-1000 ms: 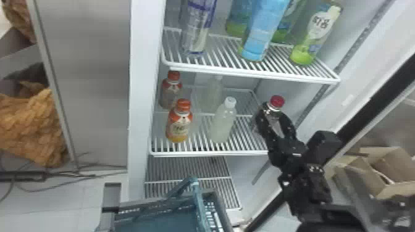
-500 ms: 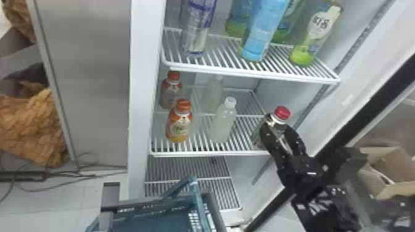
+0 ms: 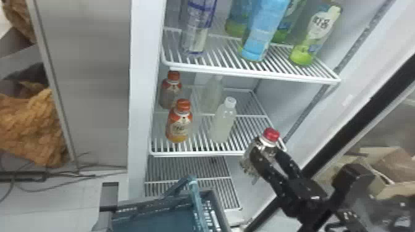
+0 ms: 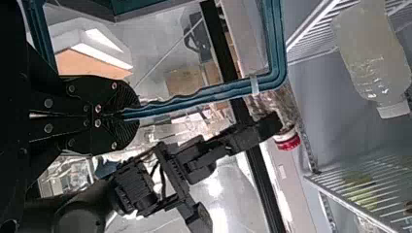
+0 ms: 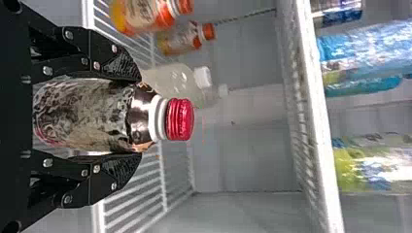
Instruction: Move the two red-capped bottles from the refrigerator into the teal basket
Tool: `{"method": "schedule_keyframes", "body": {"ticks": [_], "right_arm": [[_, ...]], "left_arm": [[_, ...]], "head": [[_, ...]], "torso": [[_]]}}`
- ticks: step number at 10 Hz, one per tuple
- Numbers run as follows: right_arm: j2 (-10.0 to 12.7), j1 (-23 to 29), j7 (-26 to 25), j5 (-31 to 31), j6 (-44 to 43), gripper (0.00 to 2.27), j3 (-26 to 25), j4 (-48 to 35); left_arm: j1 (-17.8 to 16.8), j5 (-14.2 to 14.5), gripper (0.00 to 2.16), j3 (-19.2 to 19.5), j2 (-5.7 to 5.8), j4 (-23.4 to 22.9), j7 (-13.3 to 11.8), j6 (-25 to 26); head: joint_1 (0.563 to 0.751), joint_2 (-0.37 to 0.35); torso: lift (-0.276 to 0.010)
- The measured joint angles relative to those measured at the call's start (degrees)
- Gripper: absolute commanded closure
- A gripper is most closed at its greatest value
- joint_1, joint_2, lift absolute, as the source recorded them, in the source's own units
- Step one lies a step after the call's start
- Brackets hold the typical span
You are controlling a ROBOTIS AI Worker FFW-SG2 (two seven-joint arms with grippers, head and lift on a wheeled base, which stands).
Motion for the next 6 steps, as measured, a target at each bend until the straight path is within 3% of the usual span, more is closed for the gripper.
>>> {"method": "schedule_keyframes", "body": {"ticks": [6], "right_arm": [[0.7,5.7,3.8,-4.9,9.8,0.65,0.1,-5.2]], "left_arm": [[-0.1,-0.2,1.13,0.1,0.16,0.0,0.0,0.0]], "head": [[0.695,-0.35]], "torso": [[-0.228]]}}
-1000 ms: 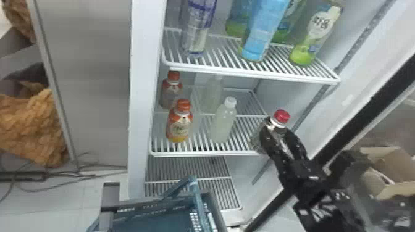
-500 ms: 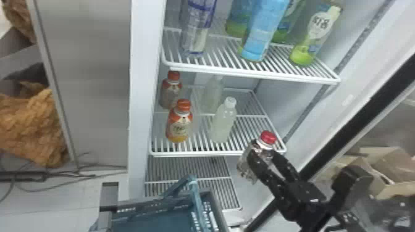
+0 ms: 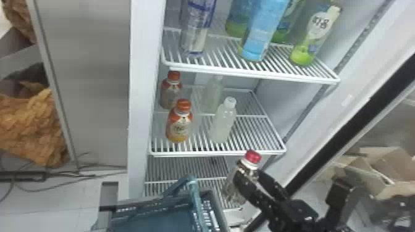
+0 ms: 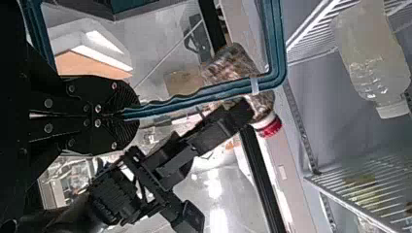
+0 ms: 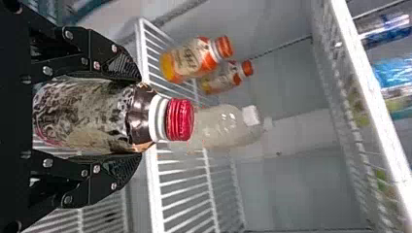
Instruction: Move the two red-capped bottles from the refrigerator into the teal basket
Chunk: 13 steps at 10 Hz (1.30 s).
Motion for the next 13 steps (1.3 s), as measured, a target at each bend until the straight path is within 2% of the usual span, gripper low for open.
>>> {"method": "schedule_keyframes", "body": {"ticks": [5,7,9,11,13], "right_arm": [[0.3,1.7,0.4,-5.4,5.6,0.65,3.6,-0.5],[0.2,2.0,0.7,-6.5,8.4,0.49,4.3,-0.6],[0.2,1.9,0.8,-7.0,10.2,0.42,4.4,0.0],[0.2,1.6,0.8,-6.6,10.4,0.43,3.9,0.7],[0.5,1.2,0.8,-5.4,7.0,0.43,3.4,1.9]], "left_arm": [[-0.3,0.0,1.13,-0.1,0.18,0.0,0.0,0.0],[-0.3,0.0,1.13,-0.1,0.18,0.0,0.0,0.0],[-0.3,-0.1,1.13,-0.2,0.17,0.0,0.0,0.0],[-0.3,-0.1,1.13,-0.3,0.18,0.0,0.0,0.0],[-0.3,-0.1,1.13,-0.4,0.09,0.0,0.0,0.0]], "head": [[0.695,-0.35],[0.695,-0.35],[0.695,-0.35],[0.695,-0.35],[0.695,-0.35]], "torso": [[-0.228],[-0.228],[-0.228],[-0.228],[-0.228]]}}
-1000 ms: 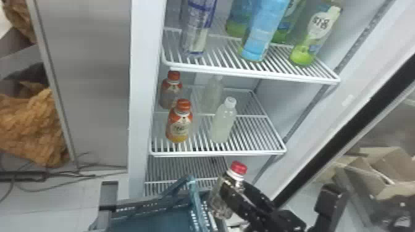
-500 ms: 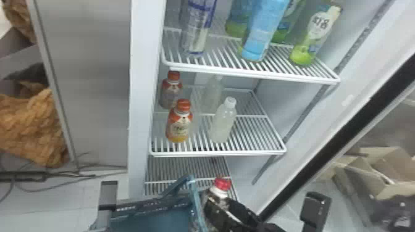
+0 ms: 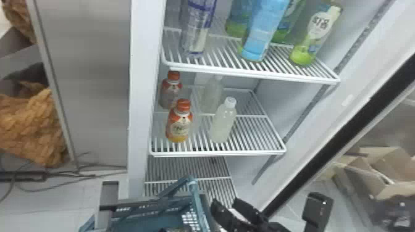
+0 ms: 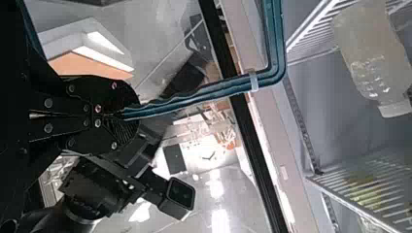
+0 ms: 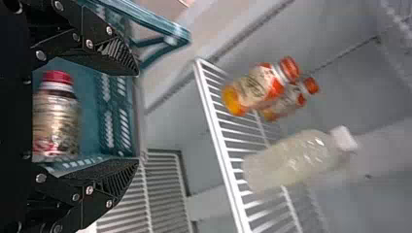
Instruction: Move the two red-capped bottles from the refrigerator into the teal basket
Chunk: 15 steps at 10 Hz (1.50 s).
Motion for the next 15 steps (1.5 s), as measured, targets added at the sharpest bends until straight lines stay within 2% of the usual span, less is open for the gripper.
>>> {"method": "schedule_keyframes", "body": {"ticks": [4,8,10,13,15], "right_arm": [[0.4,-2.1,0.0,2.7,-10.3,0.43,-0.6,3.5],[0.3,-4.6,0.3,7.6,-24.5,0.43,1.0,8.6],[0.3,-5.4,-0.2,12.9,-31.6,0.43,1.2,10.2],[0.7,-5.7,-4.6,19.6,-40.2,0.43,1.4,11.4],[0.7,-7.3,-5.4,22.7,-45.8,0.42,1.9,14.2]], "left_arm": [[0.0,0.1,1.13,-0.1,-0.08,0.0,0.0,0.0],[0.0,0.3,1.13,-0.4,-0.18,0.0,-0.1,0.0],[0.0,0.3,1.13,-0.9,-0.18,0.0,-0.1,0.2],[0.0,0.3,1.13,-1.3,-0.17,0.0,-0.1,0.6],[0.4,0.0,1.13,-1.3,-0.27,0.0,-0.1,0.7]], "head": [[0.695,-0.35],[0.695,-0.35],[0.695,-0.35],[0.695,-0.35],[0.695,-0.35]], "torso": [[-0.228],[-0.228],[-0.228],[-0.228],[-0.228]]}}
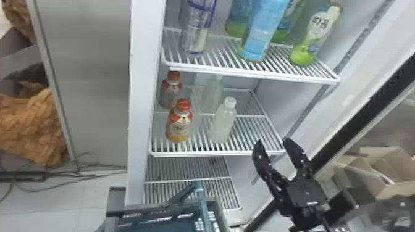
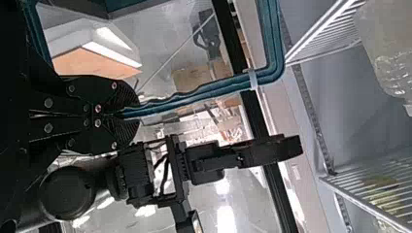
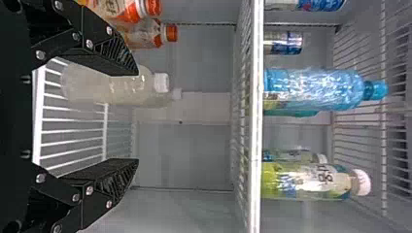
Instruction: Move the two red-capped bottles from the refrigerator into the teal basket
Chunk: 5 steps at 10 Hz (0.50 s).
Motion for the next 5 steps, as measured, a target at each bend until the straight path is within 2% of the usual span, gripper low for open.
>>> {"method": "schedule_keyframes", "body": {"ticks": [2,5], "right_arm": [[-0.6,-0.6,-1.2,0.6,-2.3,0.42,1.8,1.3],[-2.9,-2.6,-1.9,-1.8,-3.5,0.42,7.7,3.6]], "left_arm": [[1.0,-0.2,1.13,0.0,-0.1,0.0,0.0,0.0],[2.3,-0.6,1.13,1.1,-0.48,-0.1,0.0,0.0]], "head": [[0.695,-0.35],[0.695,-0.35]], "torso": [[-0.228],[-0.228]]}}
